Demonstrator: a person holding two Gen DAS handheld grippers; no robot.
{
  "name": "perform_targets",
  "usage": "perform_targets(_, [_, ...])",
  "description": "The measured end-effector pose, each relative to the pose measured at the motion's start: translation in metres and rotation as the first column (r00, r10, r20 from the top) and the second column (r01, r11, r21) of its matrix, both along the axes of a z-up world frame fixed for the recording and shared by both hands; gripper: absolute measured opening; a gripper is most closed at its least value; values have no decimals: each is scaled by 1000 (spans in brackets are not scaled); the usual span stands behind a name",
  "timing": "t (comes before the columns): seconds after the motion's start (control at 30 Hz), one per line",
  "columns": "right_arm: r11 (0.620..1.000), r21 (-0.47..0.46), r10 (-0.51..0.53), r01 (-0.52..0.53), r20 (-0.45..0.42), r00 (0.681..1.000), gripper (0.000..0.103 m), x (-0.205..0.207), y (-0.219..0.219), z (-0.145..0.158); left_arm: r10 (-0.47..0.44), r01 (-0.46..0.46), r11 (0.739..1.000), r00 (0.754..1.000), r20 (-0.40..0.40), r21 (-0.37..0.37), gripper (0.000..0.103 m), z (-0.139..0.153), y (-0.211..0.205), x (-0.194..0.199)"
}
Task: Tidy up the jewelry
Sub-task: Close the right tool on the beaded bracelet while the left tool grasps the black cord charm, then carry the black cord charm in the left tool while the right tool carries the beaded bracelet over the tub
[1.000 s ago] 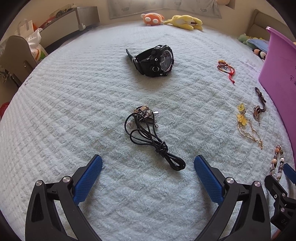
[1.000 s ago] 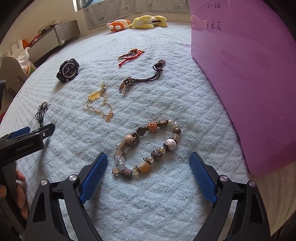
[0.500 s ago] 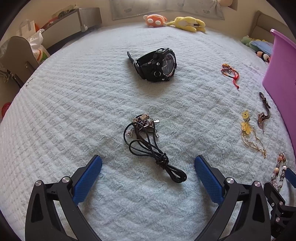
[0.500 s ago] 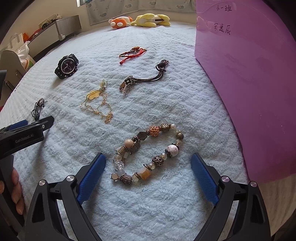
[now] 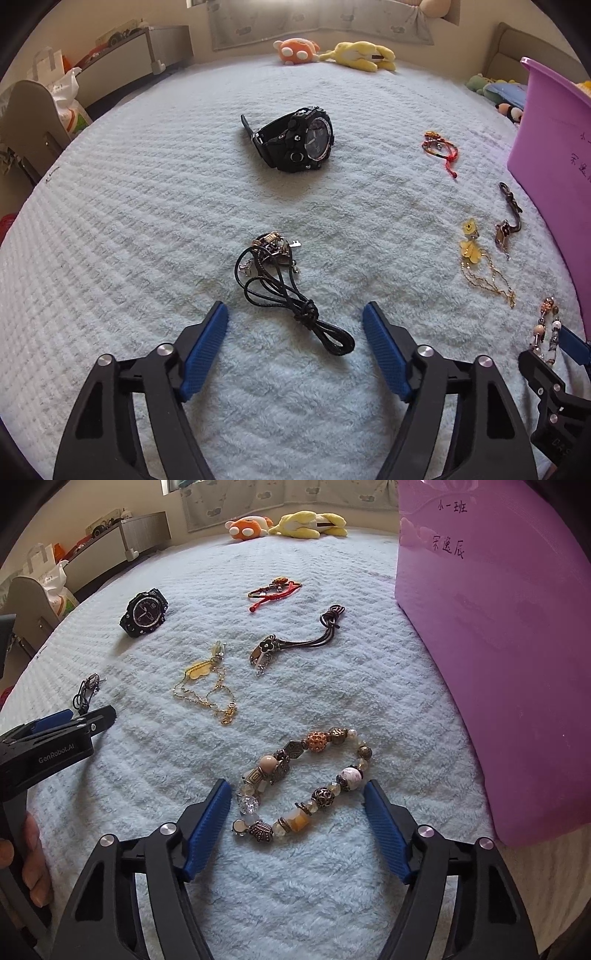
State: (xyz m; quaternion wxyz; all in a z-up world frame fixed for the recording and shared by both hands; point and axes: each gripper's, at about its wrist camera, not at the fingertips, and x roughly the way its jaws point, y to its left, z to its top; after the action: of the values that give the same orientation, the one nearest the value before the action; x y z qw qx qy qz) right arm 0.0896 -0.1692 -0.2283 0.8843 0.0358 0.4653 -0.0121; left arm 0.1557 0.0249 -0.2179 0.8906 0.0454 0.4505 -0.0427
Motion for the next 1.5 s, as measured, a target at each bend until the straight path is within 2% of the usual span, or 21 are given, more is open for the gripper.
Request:
perform_targets(0.07, [1000, 8, -3, 3, 1, 1000, 64, -1, -1, 1, -3, 3, 1000, 1000, 9, 7, 54, 1, -1, -4])
perform_targets(0.1, [1000, 7, -9, 9, 3, 1000, 56, -2, -3, 1, -7, 7, 1000, 1000, 11, -2, 47, 2, 0, -6])
perform_targets(0.17, [1000, 6, -3, 3, 6, 1000, 46, -4, -5, 3, -11, 11, 1000, 1000, 19, -11, 29, 3, 1, -12])
perform_targets(0.2, [1000, 8, 9, -9, 8, 1000, 33, -4, -4, 4, -18, 19, 1000, 1000, 19, -17, 25, 4, 0, -14])
perform_targets(0.27, [1000, -12, 22, -21, 10, 1000, 24, -6, -2, 5, -23, 23, 1000, 999, 27, -4, 14, 5, -2, -18])
perform_targets(0.33, [1000, -14, 23, -23, 11, 1000, 20, -8, -1, 6, -27, 27, 1000, 999, 28, -2, 12, 6, -3, -20])
perform_targets(0.6, [992, 128, -7, 9, -12, 1000, 17, -16, -19, 14, -36, 35, 996, 999, -14, -81, 11, 14, 10, -32])
perform_targets(1.03, [992, 116, 48, -48, 1, 999, 17, -37, 2, 39, -87, 81, 986, 996, -34, -144, 11, 33, 13, -59])
perform_targets(1.5, [989, 110, 91, -96, 42, 995, 17, -49, 16, 73, -111, 107, 978, 994, -11, -179, 11, 64, 11, -80])
